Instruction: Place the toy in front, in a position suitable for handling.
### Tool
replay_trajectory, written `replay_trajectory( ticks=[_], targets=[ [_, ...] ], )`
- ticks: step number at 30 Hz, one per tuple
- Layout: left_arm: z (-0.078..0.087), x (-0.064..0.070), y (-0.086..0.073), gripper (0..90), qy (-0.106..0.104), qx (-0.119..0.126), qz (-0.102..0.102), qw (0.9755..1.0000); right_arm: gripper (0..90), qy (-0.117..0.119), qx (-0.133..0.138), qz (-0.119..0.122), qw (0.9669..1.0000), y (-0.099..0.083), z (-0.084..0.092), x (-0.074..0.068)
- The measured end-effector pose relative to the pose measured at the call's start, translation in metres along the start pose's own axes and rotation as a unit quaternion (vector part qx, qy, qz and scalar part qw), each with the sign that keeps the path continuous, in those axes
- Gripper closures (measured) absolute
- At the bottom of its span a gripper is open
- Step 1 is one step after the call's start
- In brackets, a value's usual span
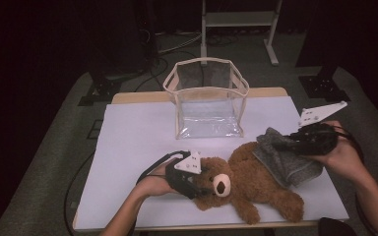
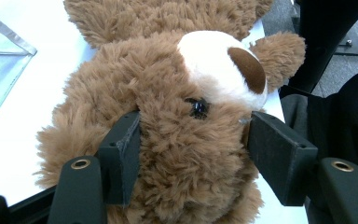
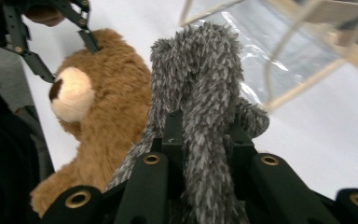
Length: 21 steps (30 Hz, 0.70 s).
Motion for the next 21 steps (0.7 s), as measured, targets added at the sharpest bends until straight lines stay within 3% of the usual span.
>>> replay_trajectory(
  ticks=[3, 5, 9, 13, 16, 21],
  targets=[
    [0.000, -0.001, 0.001, 35.9, 0.001, -0.001, 0.000, 1.0000, 74.3, -0.006, 0.012, -0.008, 0.9999, -0.003, 0.011, 0.003],
    [-0.001, -0.001, 0.001, 35.5, 0.002, -0.002, -0.001, 1.0000, 74.3, -0.001, 0.016, -0.007, 0.9998, -0.002, 0.007, -0.001],
    [0.000, -0.001, 0.001, 35.4, 0.002, -0.001, 0.001, 1.0000, 74.3, 0.031, 0.013, 0.006, 0.9994, 0.004, -0.021, -0.016],
    [0.000, -0.002, 0.001, 35.4, 0.001, 0.001, 0.001, 1.0000, 72.6, 0.080, -0.014, 0.029, 0.9962, 0.008, -0.070, -0.045],
    [0.001, -0.002, 0.000, 35.4, 0.001, 0.001, 0.001, 1.0000, 61.2, 0.099, -0.036, 0.050, 0.9932, 0.006, -0.088, -0.058],
    [0.000, -0.003, 0.001, 35.5, -0.002, 0.003, 0.004, 1.0000, 49.0, 0.102, -0.010, 0.040, 0.9940, 0.012, -0.067, -0.059]
  ],
)
Point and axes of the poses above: each handheld gripper's, and its own axes: z roughly backward along the jaws, y roughly out of its top, x roughly to its right, the point moved 8 cm from there along -z, roughly forward along the jaws, and after that the axes turned 1 degree about y, right-handed, at the moved point
